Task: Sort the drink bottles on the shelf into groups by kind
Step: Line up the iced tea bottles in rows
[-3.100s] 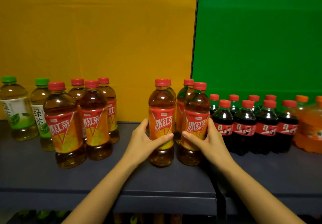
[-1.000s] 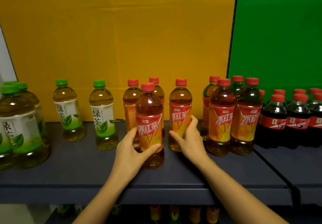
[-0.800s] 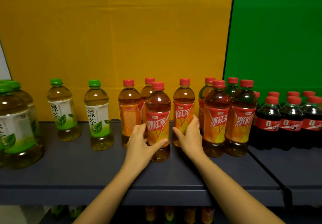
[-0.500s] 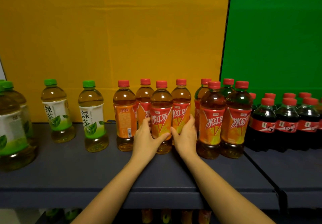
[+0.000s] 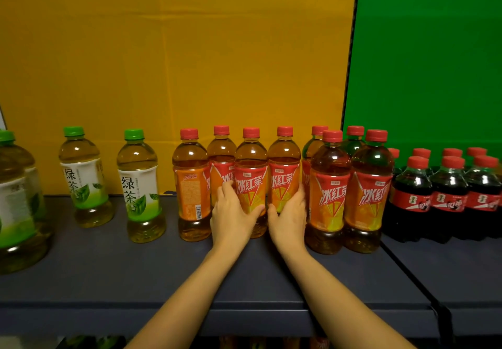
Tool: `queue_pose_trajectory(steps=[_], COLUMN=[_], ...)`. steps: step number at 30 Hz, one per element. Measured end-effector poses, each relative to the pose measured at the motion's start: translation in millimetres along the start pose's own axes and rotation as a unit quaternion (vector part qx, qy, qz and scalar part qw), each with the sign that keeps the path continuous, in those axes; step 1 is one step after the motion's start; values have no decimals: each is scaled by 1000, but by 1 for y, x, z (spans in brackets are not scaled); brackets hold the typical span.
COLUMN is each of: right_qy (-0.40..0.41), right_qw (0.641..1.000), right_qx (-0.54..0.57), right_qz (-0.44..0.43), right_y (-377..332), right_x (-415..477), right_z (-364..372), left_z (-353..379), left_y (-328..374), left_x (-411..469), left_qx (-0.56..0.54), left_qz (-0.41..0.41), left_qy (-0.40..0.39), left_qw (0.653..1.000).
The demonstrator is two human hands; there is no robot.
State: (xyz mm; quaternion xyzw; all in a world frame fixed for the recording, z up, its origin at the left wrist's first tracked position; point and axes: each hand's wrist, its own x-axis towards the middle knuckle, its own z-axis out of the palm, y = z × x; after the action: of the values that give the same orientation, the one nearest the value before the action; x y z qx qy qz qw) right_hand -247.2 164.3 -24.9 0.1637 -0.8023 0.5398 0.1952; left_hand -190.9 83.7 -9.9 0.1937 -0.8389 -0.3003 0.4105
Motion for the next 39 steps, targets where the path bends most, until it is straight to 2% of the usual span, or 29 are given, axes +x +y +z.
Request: queue_pose_trajectory(steps=[9,11,14,17,21,26,28,31,35,39], right_qy=[5,0,-8,-15,-43,-115,-105,-68,-111,-138], right_qw=[999,999,999,998,996,991,992,989,967,961], right_qx=[37,41,43,55,73,63,67,81,110,64], right_qz=[-23,-20,-15,-1,5,-11,-29,-101,-202,-232], right_y=[0,-1,-2,-4,-10,-19,-24,-37,-74,-110], right_x=[-2,-2,-4,-6,-12,-30,-38,-53,-54,-25], right_z=[-5,-6,-7,-9,-13,-22,-24,-22,-11,14], left_z=[-7,-18,-37,-50,-57,-54,-50,-48,-49,-53], left_y=[-3,-6,-15,-28,-42,-55,-59,-66,-71,-77], left_x=[0,-1,-1,4,10,19,23,26,24,20], left_qx=[43,35,56,79,77,-12,-56,-112,-130,-133], left_qz=[41,79,154,156,113,16,-23,-70,-77,-73], left_qy=[14,53,159,223,189,90,58,24,46,77], left_qw=[998,995,974,959,973,996,996,991,987,985])
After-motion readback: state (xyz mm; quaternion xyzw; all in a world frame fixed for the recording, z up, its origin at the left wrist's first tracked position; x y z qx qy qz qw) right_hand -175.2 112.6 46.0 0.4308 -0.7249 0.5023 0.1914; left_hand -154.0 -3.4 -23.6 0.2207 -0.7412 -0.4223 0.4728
